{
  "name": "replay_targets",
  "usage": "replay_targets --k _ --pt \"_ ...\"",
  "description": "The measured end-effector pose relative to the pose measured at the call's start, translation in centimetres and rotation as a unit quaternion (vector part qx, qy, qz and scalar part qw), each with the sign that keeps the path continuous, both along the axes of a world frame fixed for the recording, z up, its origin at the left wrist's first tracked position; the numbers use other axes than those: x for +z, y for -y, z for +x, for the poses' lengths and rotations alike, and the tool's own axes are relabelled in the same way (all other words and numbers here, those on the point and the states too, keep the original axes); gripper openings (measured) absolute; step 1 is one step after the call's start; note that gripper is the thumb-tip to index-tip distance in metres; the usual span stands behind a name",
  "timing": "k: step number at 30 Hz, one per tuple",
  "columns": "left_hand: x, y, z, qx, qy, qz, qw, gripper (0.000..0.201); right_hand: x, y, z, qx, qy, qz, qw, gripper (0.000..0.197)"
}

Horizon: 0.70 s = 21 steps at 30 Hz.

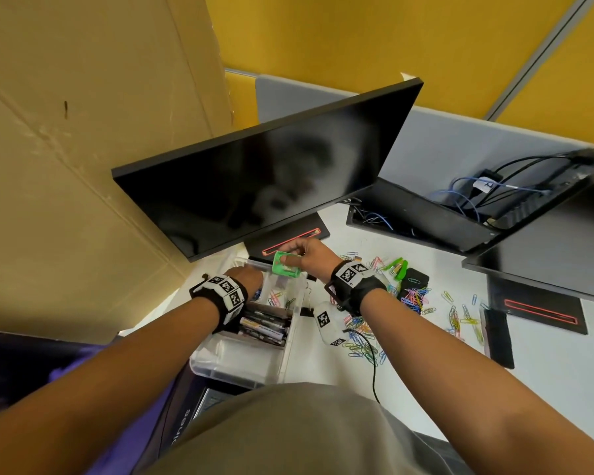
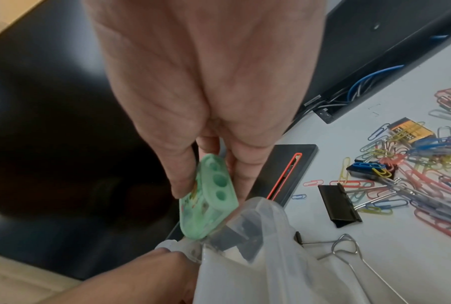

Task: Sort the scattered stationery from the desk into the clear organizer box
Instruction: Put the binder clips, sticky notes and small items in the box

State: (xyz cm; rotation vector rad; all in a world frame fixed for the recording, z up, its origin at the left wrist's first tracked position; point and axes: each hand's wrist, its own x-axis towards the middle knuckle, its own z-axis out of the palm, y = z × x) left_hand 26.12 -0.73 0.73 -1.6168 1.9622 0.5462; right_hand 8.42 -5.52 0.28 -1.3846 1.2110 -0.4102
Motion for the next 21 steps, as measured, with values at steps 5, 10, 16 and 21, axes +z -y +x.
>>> replay_targets --k 5,10,16,21 --pt "0.4 0.4 -0.1 0.023 -0.028 -0.003 0.999 0.025 0.4 0.1 0.0 0.009 -0.011 -0.014 1.000 0.024" --pt "0.6 0.2 -0.2 0.044 -0.035 0.006 0.998 0.025 0.5 0.2 0.2 0.024 -0.047 -0.032 0.998 0.022" --pt "0.2 -0.1 -0.2 0.054 -0.040 0.037 0.997 0.025 0.7 -0.2 0.8 0.039 -0.080 -0.046 0.995 0.022" --pt "0.6 -0.4 0.6 0.052 -0.051 0.009 0.997 0.024 1.1 -0.5 1.1 0.026 -0.094 -0.077 0.992 0.016"
